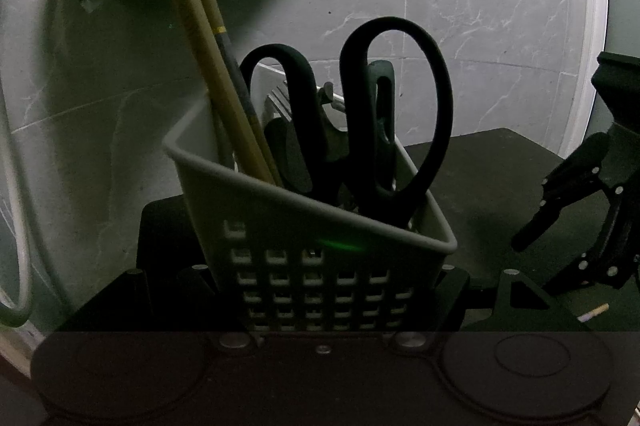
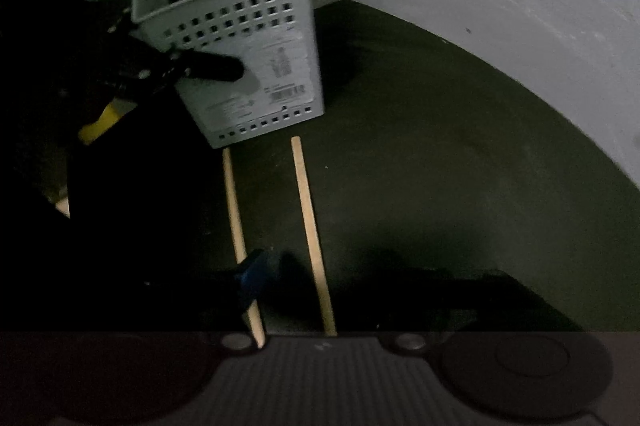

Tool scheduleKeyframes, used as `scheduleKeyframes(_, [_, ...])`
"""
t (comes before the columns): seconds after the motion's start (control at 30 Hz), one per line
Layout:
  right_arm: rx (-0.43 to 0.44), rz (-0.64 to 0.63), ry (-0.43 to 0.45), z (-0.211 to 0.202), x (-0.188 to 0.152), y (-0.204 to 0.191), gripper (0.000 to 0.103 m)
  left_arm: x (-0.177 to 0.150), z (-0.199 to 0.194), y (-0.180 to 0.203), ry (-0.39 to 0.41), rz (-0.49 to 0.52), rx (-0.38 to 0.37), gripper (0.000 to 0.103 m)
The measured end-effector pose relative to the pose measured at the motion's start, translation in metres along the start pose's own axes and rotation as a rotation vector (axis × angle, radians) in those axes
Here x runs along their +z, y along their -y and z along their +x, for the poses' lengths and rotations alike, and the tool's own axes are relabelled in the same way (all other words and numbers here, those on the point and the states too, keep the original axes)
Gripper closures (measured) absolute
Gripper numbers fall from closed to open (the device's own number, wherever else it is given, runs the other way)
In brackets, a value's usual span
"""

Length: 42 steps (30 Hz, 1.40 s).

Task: Organize utensils
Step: 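Close the right tool on two wooden chopsticks on the table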

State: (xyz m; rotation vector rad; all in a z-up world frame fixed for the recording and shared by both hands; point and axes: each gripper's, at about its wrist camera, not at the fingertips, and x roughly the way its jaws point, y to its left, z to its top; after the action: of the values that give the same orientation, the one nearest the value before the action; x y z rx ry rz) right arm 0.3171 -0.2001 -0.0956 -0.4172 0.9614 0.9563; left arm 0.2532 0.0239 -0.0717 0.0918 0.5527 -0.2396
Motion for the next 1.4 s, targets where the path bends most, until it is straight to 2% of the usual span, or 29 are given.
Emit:
scheduleKeyframes(0.13, [-0.009,0.014,0.016,0.001,-0.003,-0.014,0.014,0.0,0.001,-0.001,0.0,-0.001,-0.003,0.025])
scheduleKeyframes(0.27, [-0.004,-0.003,-0.006,0.014,-0.004,-0.03,0.011,0.0,0.001,-0.001,-0.001,0.002,-0.005,0.025])
scheduleKeyframes(0.53, [-0.092,-0.109,-0.029,0.027,-0.007,-0.053,0.01,0.0,0.001,0.0,-0.001,-0.001,-0.007,0.025])
scheduleKeyframes(0.6, [-0.095,-0.113,-0.033,0.029,-0.007,-0.055,0.01,0.0,0.001,-0.001,-0.001,-0.002,-0.007,0.025])
scheduleKeyframes(0.7, [-0.091,-0.104,-0.046,0.032,-0.007,-0.055,0.016,0.0,0.001,0.0,-0.001,0.0,-0.006,0.025])
scheduleKeyframes(0.9, [-0.094,-0.098,-0.049,0.034,-0.005,-0.053,0.017,0.0,0.001,0.0,-0.001,-0.001,-0.007,0.025])
scheduleKeyframes(1.0, [-0.095,-0.105,-0.05,0.033,-0.003,-0.053,0.022,0.0,0.001,-0.001,-0.001,-0.002,-0.006,0.025])
scheduleKeyframes(1.1, [-0.089,-0.118,-0.055,0.031,-0.002,-0.054,0.031,0.0,0.001,-0.001,-0.001,-0.001,-0.007,0.025])
scheduleKeyframes(1.17, [-0.088,-0.119,-0.055,0.027,-0.002,-0.053,0.044,0.0,0.001,0.0,-0.001,0.0,-0.006,0.025])
scheduleKeyframes(1.3, [-0.092,-0.11,-0.059,0.024,-0.001,-0.049,0.06,-0.001,0.001,0.0,-0.001,-0.001,-0.006,0.025])
scheduleKeyframes(1.37, [-0.096,-0.1,-0.058,0.023,0.0,-0.045,0.076,0.0,0.001,0.0,-0.002,0.001,-0.006,0.025])
scheduleKeyframes(1.4, [-0.099,-0.096,-0.06,0.022,0.0,-0.042,0.081,-0.001,0.001,0.0,-0.001,0.001,-0.006,0.025])
